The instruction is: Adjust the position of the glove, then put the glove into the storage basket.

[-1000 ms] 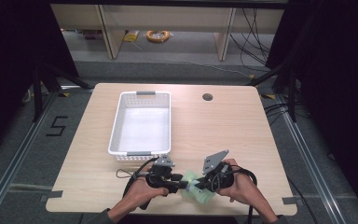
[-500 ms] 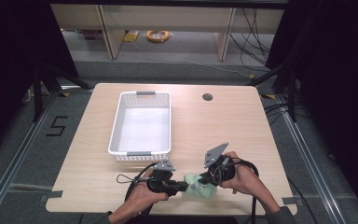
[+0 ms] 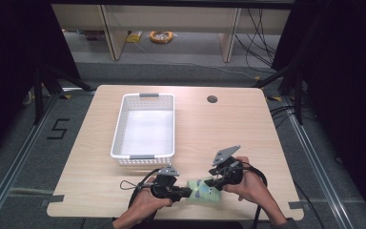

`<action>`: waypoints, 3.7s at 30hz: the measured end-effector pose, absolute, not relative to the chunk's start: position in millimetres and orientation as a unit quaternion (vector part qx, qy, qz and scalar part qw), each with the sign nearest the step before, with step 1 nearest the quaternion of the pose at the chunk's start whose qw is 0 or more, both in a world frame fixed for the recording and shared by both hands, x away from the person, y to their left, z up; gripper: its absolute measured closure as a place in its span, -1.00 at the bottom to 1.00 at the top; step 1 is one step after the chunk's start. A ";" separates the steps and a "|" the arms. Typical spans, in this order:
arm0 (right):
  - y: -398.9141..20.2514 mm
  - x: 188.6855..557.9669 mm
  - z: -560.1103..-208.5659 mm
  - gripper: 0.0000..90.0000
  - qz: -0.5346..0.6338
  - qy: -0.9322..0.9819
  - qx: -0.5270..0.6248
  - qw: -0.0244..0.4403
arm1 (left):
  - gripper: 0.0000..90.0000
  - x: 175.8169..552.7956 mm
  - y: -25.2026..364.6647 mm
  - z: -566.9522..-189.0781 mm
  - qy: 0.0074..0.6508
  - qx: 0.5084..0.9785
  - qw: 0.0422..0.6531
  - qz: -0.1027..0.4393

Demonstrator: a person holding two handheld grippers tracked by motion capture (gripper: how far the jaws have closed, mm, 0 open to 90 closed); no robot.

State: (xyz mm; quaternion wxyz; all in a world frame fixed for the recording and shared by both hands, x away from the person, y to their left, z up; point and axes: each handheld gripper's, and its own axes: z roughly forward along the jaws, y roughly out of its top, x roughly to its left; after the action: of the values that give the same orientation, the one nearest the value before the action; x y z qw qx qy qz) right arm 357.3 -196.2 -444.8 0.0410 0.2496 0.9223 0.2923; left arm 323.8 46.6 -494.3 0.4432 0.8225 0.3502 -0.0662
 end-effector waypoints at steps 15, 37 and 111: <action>-218.8 344.3 -470.4 0.72 0.301 0.889 0.344 0.010 | 0.94 320.8 45.6 -493.0 0.345 0.824 0.445 -0.060; -225.1 344.6 -460.3 0.15 0.323 0.865 0.384 0.028 | 0.17 324.2 54.2 -496.0 0.387 0.802 0.449 -0.081; -219.3 341.4 -490.3 0.51 0.353 0.854 0.380 -0.039 | 0.59 327.1 34.6 -506.1 0.357 0.820 0.444 -0.059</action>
State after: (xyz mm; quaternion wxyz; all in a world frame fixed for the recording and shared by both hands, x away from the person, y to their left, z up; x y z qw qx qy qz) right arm 341.4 -219.3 -490.3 -0.0389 0.3800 0.8542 0.3526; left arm 327.1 34.6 -506.1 0.4436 0.8199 0.3572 -0.0591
